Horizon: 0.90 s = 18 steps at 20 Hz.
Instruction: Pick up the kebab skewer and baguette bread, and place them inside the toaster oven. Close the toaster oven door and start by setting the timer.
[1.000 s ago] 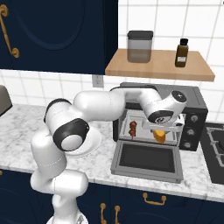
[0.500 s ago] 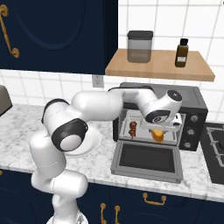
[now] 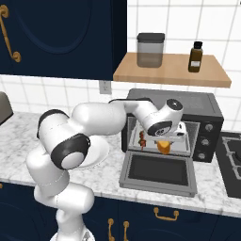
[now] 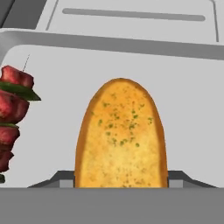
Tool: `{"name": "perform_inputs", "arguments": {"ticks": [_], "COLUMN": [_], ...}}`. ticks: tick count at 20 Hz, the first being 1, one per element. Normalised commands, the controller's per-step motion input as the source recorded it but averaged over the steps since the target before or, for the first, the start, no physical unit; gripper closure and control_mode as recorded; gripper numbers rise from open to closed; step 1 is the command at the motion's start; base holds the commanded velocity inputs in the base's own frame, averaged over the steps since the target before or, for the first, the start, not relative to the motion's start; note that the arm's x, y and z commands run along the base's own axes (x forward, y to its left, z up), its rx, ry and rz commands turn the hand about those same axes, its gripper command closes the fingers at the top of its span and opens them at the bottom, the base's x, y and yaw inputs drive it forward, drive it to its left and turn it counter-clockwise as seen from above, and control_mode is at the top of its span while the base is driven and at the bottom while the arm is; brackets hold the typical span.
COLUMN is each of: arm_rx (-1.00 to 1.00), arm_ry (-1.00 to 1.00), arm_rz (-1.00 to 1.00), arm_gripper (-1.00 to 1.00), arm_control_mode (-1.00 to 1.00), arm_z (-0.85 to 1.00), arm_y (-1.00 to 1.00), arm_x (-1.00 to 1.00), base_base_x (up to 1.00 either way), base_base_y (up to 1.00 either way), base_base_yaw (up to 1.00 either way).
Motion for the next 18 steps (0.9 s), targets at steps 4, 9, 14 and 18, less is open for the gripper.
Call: {"name": "perform_inputs", "arguments": {"ticks": [4, 9, 14, 18], "arm_rx": [-0.08, -0.05, -0.01, 0.00], "arm_ry": [0.00, 0.00, 0.00, 0.00], "arm_rz": [0.00, 0.00, 0.00, 0.00], "arm_gripper": [1.00, 1.00, -1.00, -1.00], "arm_control_mode": [-1.00, -1.00, -1.00, -1.00], "arm_z": [-0.12, -0.08, -0.19, -0.03], "arm_y": [0.00, 0.00, -0.16, -0.05], "arm_x": [0.25, 0.11, -0.01, 0.00], "base_base_x": [0.00, 0.00, 0.00, 0.00], "base_base_y": [0.00, 0.00, 0.00, 0.00], "base_base_yaw": [0.00, 0.00, 0.00, 0.00]}}
